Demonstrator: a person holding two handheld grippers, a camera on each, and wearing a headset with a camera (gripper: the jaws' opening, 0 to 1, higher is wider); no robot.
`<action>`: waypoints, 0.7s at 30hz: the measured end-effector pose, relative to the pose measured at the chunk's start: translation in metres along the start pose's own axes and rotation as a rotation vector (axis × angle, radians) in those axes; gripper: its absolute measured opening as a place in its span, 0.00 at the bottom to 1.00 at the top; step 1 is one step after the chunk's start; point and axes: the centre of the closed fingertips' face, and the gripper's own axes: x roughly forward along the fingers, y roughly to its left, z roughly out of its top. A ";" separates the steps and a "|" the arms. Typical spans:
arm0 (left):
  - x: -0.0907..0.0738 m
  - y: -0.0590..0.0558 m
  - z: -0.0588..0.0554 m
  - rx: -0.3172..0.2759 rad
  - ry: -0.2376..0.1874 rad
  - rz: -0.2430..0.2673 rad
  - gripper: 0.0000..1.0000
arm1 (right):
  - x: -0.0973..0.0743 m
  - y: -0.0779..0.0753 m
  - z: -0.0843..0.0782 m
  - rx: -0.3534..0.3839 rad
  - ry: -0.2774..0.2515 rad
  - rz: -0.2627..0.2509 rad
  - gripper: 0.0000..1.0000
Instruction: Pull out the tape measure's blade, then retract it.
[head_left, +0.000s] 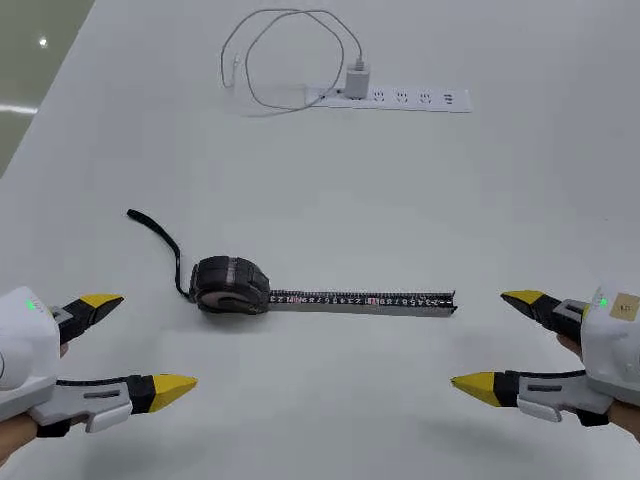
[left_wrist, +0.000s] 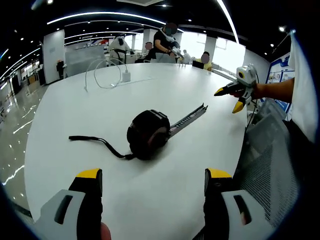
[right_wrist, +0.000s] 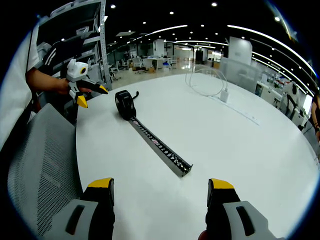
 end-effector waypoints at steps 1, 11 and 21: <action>-0.001 -0.001 -0.001 -0.007 0.000 -0.002 0.82 | -0.001 0.001 -0.001 0.006 -0.002 -0.001 0.75; -0.007 -0.009 -0.008 -0.053 -0.022 0.009 0.87 | -0.010 0.007 -0.009 0.034 -0.007 -0.013 0.80; -0.014 -0.013 -0.008 -0.078 -0.054 0.035 0.92 | -0.016 0.015 -0.018 0.072 -0.024 -0.025 0.85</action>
